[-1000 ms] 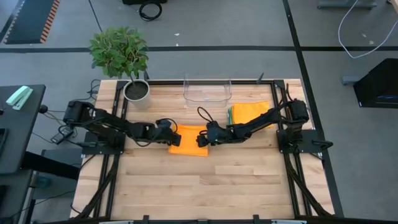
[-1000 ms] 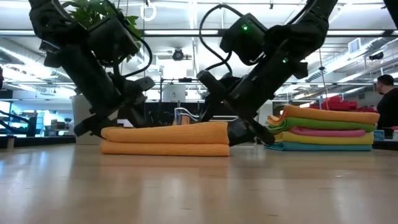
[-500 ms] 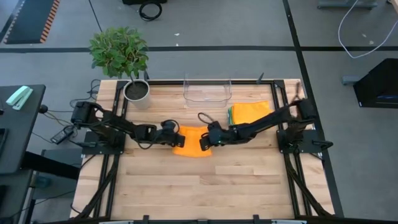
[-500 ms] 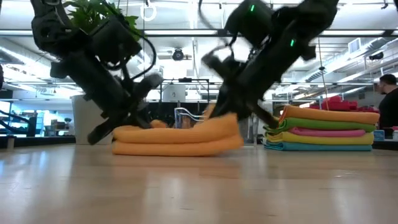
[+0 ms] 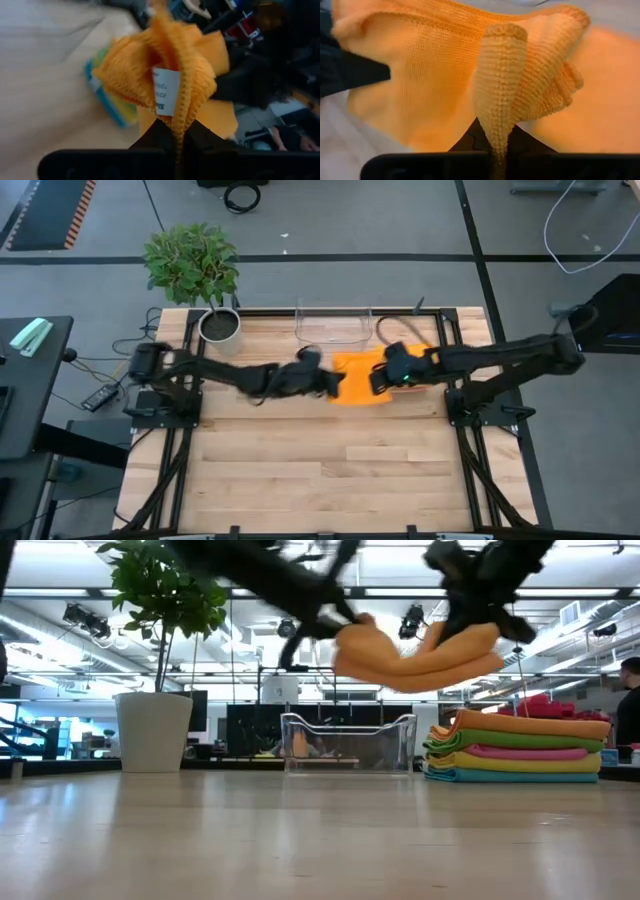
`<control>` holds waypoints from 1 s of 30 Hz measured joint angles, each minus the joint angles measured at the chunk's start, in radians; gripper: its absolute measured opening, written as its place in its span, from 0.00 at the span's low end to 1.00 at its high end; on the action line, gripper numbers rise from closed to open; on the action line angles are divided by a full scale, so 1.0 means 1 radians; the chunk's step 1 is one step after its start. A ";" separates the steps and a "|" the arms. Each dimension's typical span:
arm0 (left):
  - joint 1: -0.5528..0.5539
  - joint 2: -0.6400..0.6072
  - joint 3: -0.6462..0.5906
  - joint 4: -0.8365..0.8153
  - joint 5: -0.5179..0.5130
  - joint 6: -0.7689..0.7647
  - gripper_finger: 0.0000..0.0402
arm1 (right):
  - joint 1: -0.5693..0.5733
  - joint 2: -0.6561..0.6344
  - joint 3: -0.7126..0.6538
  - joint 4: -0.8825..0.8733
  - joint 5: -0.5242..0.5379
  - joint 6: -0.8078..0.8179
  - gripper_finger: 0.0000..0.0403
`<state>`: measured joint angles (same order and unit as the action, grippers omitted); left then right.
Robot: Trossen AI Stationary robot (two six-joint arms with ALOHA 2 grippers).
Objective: Fold microfiber towels
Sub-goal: Stack the left orange towels on the top of the right orange towel
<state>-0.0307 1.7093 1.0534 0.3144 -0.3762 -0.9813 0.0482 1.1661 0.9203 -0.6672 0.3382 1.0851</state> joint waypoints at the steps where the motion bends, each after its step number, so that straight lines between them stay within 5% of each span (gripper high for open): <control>1: 0.014 0.036 0.067 -0.024 0.009 0.015 0.04 | -0.017 -0.031 0.000 -0.041 0.000 -0.012 0.03; 10: 0.098 0.386 0.555 -0.236 0.170 0.050 0.04 | -0.235 -0.201 0.001 -0.393 -0.026 -0.178 0.03; 17: 0.142 0.554 0.804 -0.333 0.224 0.046 0.04 | -0.417 -0.199 -0.039 -0.432 -0.052 -0.372 0.03; 30: 0.198 0.582 0.862 -0.406 0.273 -0.010 0.04 | -0.571 -0.198 -0.069 -0.434 -0.069 -0.516 0.03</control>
<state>0.1673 2.2913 1.9159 -0.0916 -0.1028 -0.9918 -0.5230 0.9677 0.8513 -1.1007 0.2693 0.5689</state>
